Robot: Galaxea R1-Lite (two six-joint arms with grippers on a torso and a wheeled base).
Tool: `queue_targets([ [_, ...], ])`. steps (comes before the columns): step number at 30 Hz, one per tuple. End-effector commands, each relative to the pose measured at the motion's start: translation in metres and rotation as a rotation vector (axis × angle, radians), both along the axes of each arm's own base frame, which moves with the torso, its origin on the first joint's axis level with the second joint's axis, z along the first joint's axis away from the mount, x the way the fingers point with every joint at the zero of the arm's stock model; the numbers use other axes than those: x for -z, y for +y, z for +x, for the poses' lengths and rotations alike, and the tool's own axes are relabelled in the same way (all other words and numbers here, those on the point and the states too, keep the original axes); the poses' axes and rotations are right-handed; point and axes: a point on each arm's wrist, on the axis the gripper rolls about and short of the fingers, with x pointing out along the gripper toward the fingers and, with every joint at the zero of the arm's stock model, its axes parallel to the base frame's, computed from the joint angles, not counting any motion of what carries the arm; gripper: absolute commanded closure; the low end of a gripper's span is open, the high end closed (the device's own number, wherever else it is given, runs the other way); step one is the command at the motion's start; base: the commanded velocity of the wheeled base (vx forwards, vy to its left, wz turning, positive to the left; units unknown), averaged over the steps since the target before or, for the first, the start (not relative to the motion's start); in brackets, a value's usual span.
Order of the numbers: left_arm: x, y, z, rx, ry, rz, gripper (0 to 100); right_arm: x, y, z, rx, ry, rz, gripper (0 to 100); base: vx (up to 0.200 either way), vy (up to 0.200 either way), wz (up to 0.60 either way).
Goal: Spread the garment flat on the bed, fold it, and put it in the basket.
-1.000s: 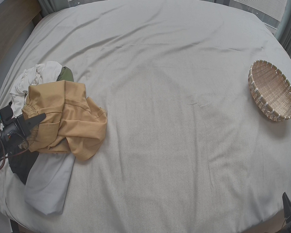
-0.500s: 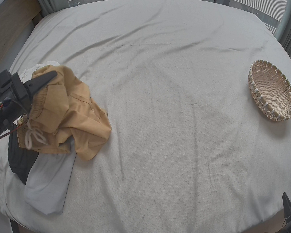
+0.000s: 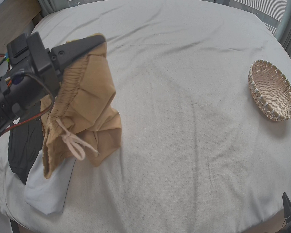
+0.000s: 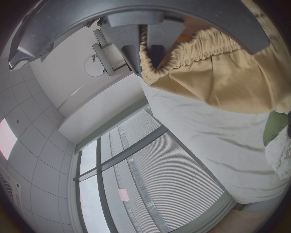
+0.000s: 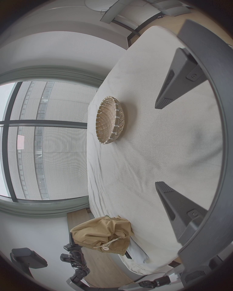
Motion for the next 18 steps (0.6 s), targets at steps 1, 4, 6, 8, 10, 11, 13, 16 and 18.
queue_targets([
  [1,-0.017,-0.017,0.006,0.036,-0.027,-0.006,100,0.005,0.0,0.001,0.0,0.007,-0.001,0,0.0,0.0,0.0],
  [4,-0.032,-0.021,0.0,0.063,-0.016,0.006,100,0.005,0.0,0.001,0.0,0.007,-0.001,0,0.0,0.0,0.0],
  [6,-0.046,-0.023,-0.007,0.091,-0.027,-0.005,100,0.005,0.0,0.001,0.0,0.007,-0.001,0,0.0,0.0,0.0],
  [8,-0.049,-0.024,-0.009,0.098,-0.033,-0.008,100,0.005,0.0,0.001,0.0,0.007,-0.001,0,0.0,0.0,0.0],
  [10,-0.059,-0.028,-0.015,0.127,-0.059,-0.03,100,0.005,0.0,0.001,0.0,0.007,-0.001,0,0.0,0.0,0.0],
  [11,-0.062,-0.029,-0.018,0.141,-0.066,-0.036,100,0.005,0.0,0.001,0.0,0.007,-0.001,0,0.0,0.0,0.0],
  [13,-0.066,-0.033,-0.022,0.164,-0.074,-0.044,100,0.005,0.0,0.001,0.0,0.007,-0.001,0,0.0,0.0,0.0],
  [16,-0.068,-0.033,-0.025,0.174,-0.063,-0.033,100,0.005,0.0,0.001,0.0,0.007,-0.001,0,0.0,0.0,0.0],
  [18,-0.069,-0.032,-0.025,0.172,-0.064,-0.032,100,0.005,0.0,0.001,0.0,0.007,-0.001,0,0.0,0.0,0.0],
])
